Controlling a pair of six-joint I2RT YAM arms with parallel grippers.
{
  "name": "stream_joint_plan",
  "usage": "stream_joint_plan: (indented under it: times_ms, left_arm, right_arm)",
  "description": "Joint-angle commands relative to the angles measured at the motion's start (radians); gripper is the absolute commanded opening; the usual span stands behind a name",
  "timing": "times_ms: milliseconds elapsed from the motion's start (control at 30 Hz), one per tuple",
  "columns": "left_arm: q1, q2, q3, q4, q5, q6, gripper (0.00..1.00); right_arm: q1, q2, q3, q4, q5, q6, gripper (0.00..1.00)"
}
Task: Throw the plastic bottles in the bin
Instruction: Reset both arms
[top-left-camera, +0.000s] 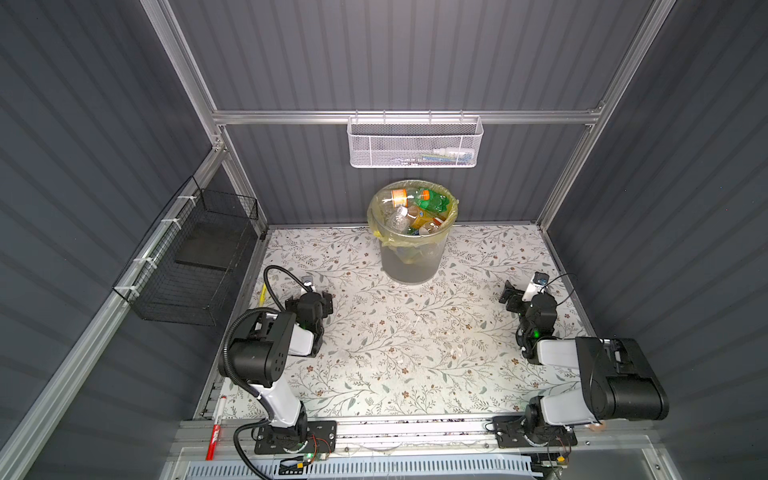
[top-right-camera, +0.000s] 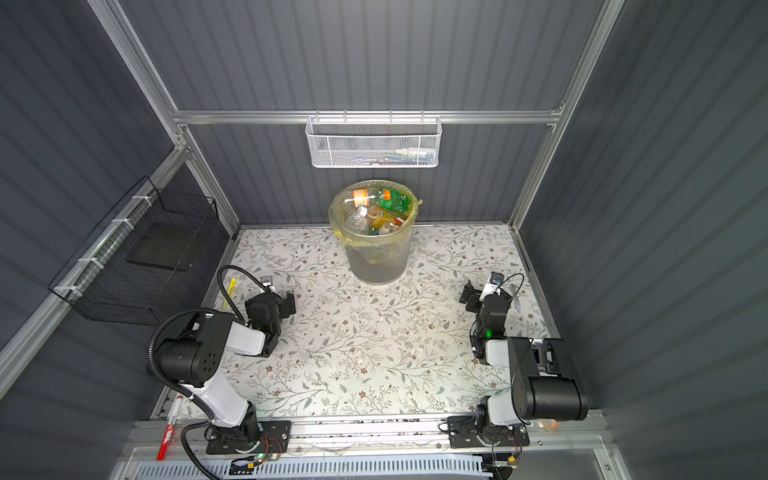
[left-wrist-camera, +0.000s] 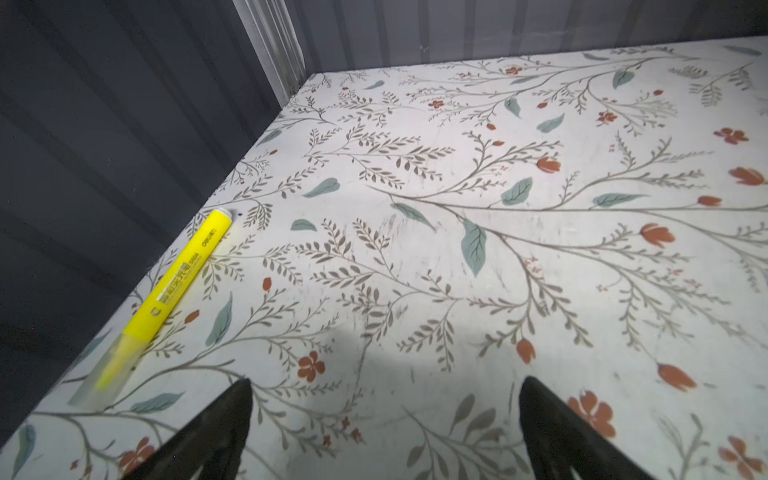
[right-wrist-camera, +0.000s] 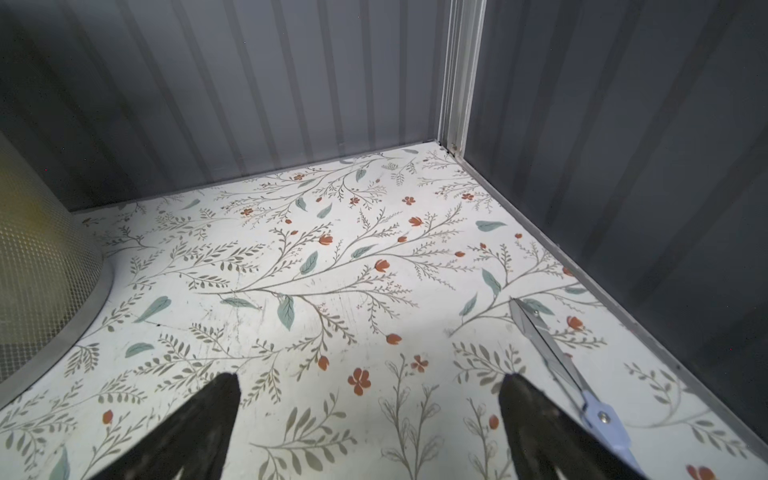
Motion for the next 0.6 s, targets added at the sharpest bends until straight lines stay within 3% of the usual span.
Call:
stream_joint_plan:
  times_ms: [0, 567]
  left_arm:
    - [0.007, -0.005, 0.012, 0.032, 0.025, 0.011, 1.00]
    - [0.007, -0.009, 0.011, 0.026, 0.023, 0.009, 1.00]
  right_arm:
    - [-0.003, 0.018, -0.004, 0.038, -0.008, -0.012, 0.99]
    - [-0.003, 0.011, 0.002, 0.014, -0.009, -0.010, 0.99]
